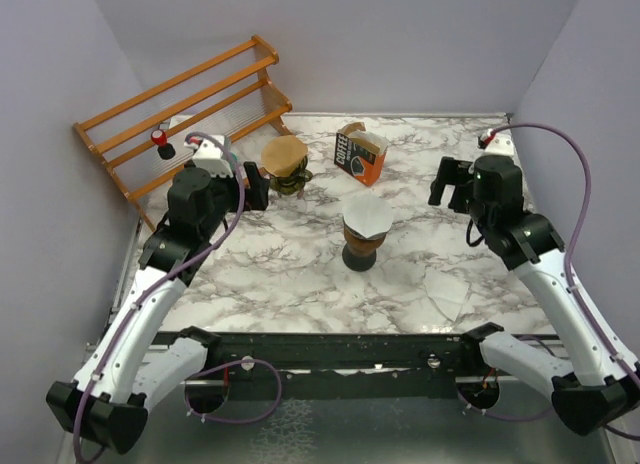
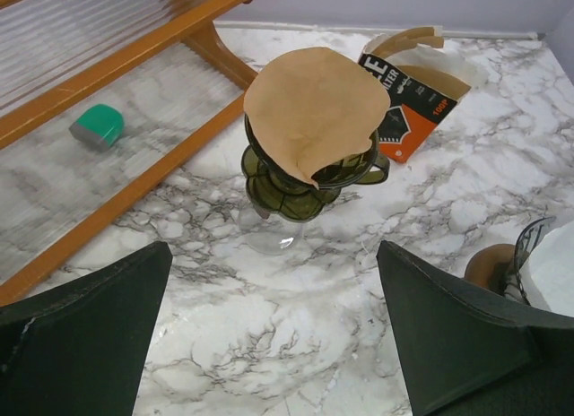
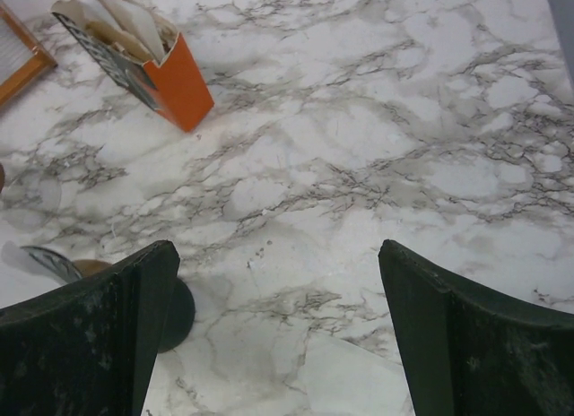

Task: Place the coffee filter in the dripper
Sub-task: Reset both arms

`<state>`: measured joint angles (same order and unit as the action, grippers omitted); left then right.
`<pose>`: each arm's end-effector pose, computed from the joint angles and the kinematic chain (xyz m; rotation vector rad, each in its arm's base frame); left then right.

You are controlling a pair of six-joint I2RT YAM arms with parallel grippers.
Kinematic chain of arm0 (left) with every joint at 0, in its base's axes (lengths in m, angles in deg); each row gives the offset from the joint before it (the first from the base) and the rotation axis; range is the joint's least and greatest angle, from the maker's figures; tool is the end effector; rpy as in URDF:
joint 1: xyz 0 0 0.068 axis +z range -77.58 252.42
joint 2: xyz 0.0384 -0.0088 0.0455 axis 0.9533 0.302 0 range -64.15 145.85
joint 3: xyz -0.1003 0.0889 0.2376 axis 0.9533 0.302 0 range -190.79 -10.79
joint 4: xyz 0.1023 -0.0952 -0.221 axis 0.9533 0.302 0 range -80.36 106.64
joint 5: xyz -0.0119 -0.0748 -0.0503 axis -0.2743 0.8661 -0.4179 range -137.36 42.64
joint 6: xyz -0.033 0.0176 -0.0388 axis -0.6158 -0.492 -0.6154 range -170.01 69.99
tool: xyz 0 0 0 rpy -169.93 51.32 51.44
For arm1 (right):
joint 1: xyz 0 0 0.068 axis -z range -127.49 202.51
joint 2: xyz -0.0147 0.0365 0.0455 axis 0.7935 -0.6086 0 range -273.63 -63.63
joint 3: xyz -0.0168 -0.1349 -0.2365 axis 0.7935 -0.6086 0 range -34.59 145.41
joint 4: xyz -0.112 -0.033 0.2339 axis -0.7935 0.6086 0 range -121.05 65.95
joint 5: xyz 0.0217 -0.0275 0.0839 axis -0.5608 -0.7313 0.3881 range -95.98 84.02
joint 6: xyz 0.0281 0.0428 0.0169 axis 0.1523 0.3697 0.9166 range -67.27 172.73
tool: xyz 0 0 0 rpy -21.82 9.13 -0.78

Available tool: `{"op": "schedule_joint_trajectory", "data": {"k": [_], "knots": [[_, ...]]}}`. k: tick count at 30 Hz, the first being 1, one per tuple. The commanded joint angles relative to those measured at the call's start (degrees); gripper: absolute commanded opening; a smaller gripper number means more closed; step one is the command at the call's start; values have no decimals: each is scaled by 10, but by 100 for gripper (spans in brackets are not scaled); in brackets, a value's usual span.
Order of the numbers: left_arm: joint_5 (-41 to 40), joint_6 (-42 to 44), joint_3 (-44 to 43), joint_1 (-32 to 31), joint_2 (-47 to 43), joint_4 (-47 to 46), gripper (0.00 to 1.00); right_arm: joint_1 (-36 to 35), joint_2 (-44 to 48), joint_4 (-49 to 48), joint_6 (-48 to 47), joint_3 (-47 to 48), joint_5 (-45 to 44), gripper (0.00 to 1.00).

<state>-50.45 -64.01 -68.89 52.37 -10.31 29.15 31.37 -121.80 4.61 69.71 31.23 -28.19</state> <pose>0.1977 -0.0701 0.3760 0.0597 1.8512 -0.3664 0.2008 0.0632 0.3796 0.1635 2.0143 0.0212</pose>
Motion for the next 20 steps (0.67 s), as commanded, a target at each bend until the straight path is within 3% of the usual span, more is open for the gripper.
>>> {"op": "schedule_joint_trajectory", "data": {"k": [1, 11, 16, 20], "knots": [[-53, 22, 86, 2, -96, -80, 99, 3, 69, -38, -20, -47, 65, 100], [-39, 5, 217, 1, -274, -124, 99, 3, 181, -78, -16, -132, 76, 100], [-50, 4, 223, 0, -279, -112, 99, 2, 269, -116, -26, -184, 65, 100], [-36, -2, 226, 0, -268, -127, 99, 1, 289, -122, -23, -194, 78, 100]]}}
